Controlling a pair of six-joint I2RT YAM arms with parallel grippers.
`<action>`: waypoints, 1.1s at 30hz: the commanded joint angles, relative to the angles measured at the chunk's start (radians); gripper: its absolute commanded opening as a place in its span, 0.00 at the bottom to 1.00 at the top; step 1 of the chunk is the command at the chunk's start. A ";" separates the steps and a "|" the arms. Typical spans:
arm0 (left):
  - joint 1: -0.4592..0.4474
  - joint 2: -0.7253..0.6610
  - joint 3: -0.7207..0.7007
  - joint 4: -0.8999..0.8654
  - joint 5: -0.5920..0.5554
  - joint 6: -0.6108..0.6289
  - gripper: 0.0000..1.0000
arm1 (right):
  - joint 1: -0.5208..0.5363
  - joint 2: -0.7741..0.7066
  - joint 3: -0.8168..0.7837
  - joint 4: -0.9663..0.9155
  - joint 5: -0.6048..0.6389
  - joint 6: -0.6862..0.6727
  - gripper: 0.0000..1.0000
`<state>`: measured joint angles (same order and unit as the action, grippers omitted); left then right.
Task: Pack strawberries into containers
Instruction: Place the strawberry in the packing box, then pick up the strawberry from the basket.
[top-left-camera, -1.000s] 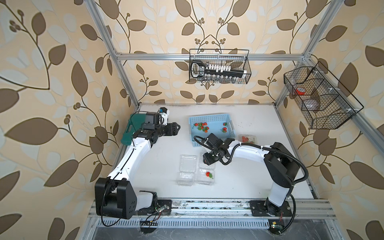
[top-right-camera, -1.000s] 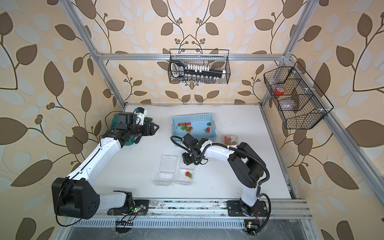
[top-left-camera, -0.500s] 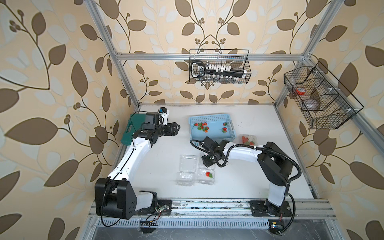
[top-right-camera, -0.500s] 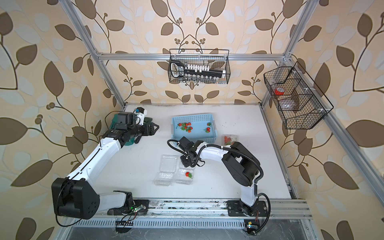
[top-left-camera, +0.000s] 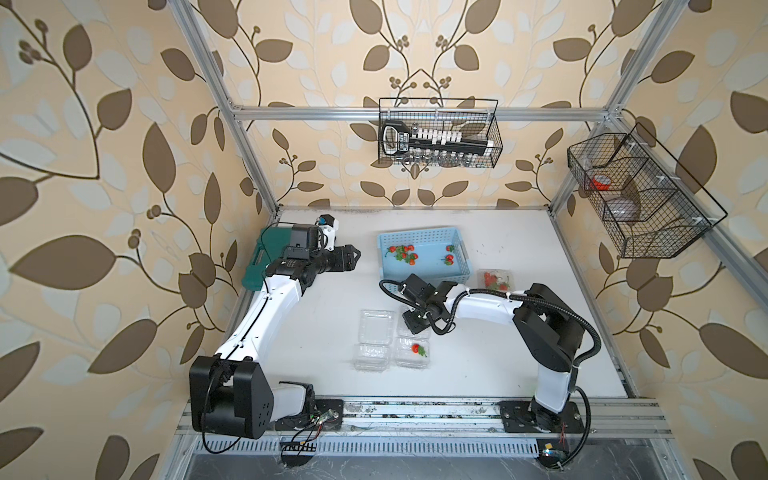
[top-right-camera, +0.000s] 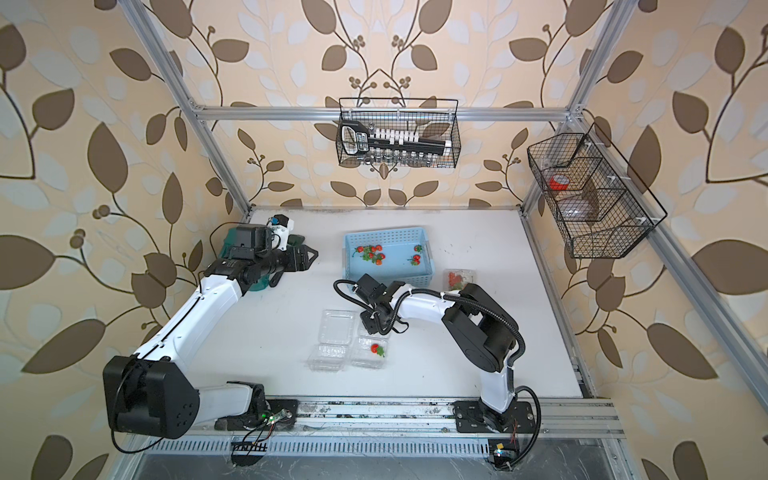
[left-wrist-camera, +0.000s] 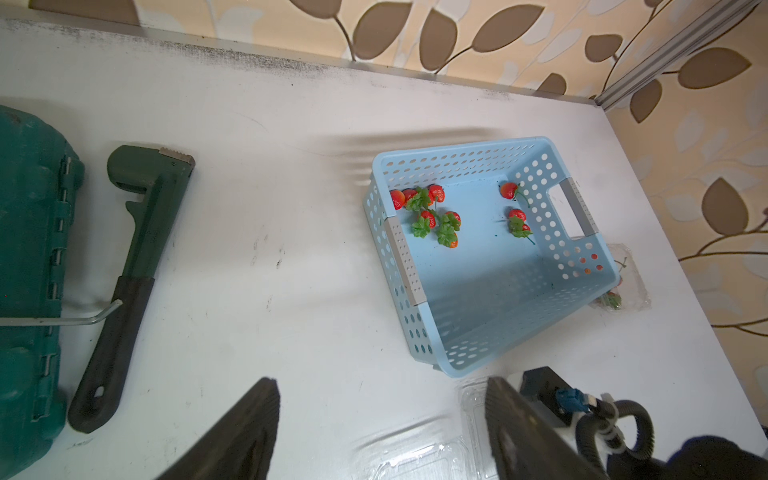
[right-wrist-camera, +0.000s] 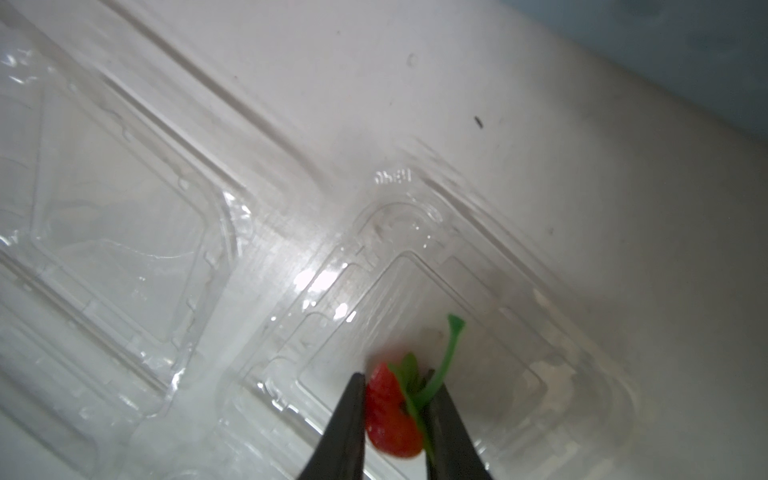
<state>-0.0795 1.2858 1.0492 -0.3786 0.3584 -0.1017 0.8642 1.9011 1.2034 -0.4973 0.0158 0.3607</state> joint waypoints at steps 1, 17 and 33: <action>-0.006 -0.028 0.004 0.005 -0.006 0.024 0.79 | 0.007 -0.012 0.025 -0.063 0.027 0.002 0.20; -0.007 -0.039 0.002 0.006 -0.001 0.021 0.80 | 0.157 -0.195 0.035 -0.176 -0.029 -0.068 0.19; -0.006 -0.043 0.000 0.009 -0.001 0.020 0.79 | 0.231 -0.188 -0.017 -0.185 -0.010 -0.028 0.43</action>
<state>-0.0795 1.2758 1.0492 -0.3782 0.3588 -0.1017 1.0985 1.7142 1.1744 -0.6582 -0.0261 0.3317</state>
